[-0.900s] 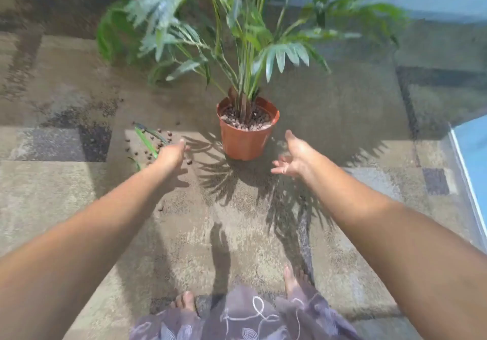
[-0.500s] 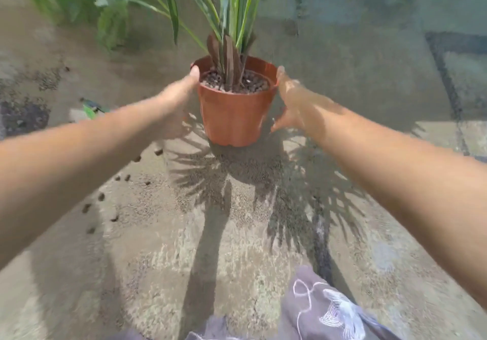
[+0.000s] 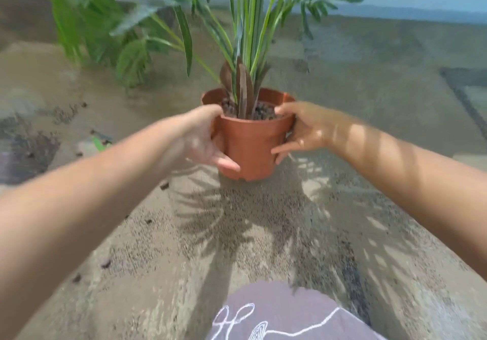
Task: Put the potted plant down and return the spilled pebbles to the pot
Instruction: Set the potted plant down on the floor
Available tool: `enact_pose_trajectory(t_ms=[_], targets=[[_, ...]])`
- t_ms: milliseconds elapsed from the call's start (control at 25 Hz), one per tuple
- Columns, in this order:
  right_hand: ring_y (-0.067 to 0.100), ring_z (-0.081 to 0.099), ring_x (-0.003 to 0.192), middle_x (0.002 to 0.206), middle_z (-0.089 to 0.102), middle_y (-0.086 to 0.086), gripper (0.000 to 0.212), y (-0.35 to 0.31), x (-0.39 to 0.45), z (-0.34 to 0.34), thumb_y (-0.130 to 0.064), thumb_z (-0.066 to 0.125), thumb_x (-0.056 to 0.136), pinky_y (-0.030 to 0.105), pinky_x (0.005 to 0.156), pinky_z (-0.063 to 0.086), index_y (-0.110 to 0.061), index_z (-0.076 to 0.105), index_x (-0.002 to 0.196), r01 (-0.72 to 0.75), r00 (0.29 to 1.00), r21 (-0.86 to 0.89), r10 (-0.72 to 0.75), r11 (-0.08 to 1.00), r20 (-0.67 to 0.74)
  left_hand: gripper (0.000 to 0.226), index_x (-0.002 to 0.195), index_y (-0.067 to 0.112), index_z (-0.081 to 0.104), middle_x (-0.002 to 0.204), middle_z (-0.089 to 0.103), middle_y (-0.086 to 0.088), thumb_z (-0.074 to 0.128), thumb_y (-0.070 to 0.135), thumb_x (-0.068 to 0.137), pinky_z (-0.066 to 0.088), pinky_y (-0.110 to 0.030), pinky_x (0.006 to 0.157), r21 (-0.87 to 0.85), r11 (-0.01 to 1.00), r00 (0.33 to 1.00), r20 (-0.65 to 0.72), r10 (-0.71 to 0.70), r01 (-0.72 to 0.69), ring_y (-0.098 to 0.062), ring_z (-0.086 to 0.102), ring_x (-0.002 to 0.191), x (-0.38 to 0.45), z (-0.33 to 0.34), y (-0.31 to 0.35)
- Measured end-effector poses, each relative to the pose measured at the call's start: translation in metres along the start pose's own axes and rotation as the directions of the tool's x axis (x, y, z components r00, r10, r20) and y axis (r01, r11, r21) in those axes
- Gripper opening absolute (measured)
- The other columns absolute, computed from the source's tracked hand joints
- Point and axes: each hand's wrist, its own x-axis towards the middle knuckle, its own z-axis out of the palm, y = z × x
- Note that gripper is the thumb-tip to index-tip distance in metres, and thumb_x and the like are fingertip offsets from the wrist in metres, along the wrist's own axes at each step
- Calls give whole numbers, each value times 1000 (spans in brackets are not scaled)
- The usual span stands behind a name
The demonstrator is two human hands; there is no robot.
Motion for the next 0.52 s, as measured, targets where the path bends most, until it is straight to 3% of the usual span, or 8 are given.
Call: enact_pose_trajectory(t_ms=[120, 200, 280, 400, 520], targets=[[69, 6, 126, 152, 11, 26, 47, -7, 2, 9, -11, 30, 96, 51, 61, 57, -18, 24, 142, -17, 996, 40, 20, 999, -83, 46, 117, -5, 42, 133, 49, -24, 24, 31, 96, 54, -48, 73, -149, 988, 996, -82, 26, -38, -49, 46, 119, 8, -4, 4], [68, 1, 126, 152, 9, 29, 45, -7, 0, 14, -5, 26, 96, 54, 57, 55, -12, 26, 141, -14, 994, 96, 25, 995, -108, 46, 131, 0, 33, 142, 39, -24, 22, 29, 97, 56, -43, 68, -149, 986, 978, -202, 46, -77, -53, 44, 119, 8, 0, 2], [71, 0, 122, 152, 5, 31, 47, -6, 0, 19, -1, 25, 96, 59, 46, 52, -12, 26, 142, -15, 987, 111, 32, 994, -158, 42, 132, 1, 31, 138, 44, -22, 23, 24, 98, 54, -45, 57, -89, 992, 967, -248, 66, -91, -51, 52, 112, 10, 2, -2], [74, -5, 117, 152, -7, 28, 48, -4, 0, 22, -3, 26, 97, 72, 44, 42, -17, 23, 143, 49, 974, 248, 8, 967, -225, 39, 127, -8, 32, 123, 55, -30, 25, 19, 99, 58, -35, 62, -4, 996, 953, -288, 89, -94, -43, 59, 108, 9, 1, -2], [80, 12, 89, 151, -2, 28, 52, -5, -2, 30, 2, 35, 94, 71, 50, 45, -14, 21, 142, 83, 959, 221, -17, 972, -283, 32, 119, -5, 38, 80, 64, -30, 36, 17, 96, 57, -37, 59, 47, 992, 935, -332, 128, -119, -42, 66, 84, 15, -9, -5]])
